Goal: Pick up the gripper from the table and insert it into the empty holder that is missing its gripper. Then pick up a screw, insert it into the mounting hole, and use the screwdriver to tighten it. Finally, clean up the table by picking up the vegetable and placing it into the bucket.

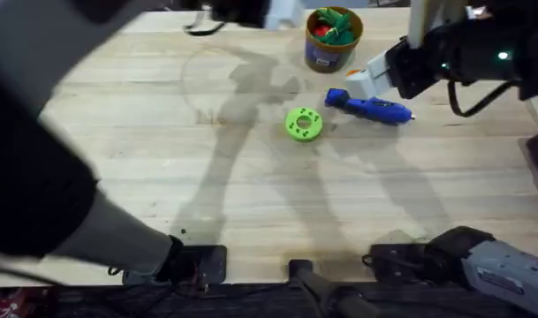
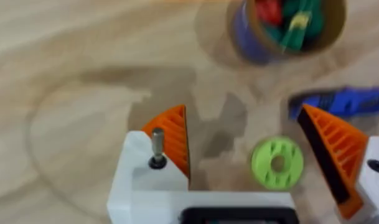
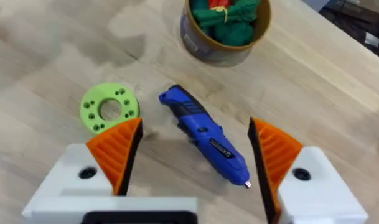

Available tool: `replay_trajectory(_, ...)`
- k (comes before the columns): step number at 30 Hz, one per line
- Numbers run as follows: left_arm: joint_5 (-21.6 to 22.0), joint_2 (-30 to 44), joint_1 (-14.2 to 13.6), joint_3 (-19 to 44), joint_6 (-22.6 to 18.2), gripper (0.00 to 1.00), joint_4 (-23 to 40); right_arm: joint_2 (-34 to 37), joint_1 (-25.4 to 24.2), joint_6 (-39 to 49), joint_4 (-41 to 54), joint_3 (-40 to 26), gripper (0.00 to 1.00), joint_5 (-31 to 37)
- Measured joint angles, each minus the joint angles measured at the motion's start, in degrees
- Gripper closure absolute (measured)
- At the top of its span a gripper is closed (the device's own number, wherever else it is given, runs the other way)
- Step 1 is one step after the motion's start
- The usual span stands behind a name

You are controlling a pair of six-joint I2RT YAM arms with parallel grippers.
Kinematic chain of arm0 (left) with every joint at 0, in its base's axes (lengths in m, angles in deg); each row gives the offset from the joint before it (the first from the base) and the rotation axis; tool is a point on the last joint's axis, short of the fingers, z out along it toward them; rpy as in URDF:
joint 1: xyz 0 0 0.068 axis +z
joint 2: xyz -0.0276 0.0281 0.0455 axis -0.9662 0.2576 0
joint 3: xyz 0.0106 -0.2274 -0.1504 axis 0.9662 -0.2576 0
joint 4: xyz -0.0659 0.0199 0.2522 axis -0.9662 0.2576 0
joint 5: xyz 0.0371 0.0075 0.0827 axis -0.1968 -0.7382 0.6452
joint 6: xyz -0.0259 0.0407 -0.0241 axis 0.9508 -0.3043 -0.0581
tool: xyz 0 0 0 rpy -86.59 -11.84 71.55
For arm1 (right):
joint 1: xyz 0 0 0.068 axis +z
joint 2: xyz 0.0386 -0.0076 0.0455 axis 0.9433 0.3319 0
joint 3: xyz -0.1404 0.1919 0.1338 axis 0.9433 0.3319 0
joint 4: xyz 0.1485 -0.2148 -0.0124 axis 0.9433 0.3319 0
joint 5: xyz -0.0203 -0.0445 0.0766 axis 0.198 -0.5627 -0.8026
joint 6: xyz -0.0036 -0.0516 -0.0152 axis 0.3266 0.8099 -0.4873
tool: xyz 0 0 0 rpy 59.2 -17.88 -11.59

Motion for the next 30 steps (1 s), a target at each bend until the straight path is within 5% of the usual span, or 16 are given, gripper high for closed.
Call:
replay_trajectory(11, 1.73, -14.26, 3.74, 0.25, -8.95, 0.003, 32.4, -0.4, 0.0, -10.87, 0.14, 0.0, 0.028, 0.0)
replay_trajectory(30, 1.73, -14.26, 3.74, 0.25, -8.95, 0.003, 32.4, -0.4, 0.0, -10.87, 0.14, 0.0, 0.028, 0.0)
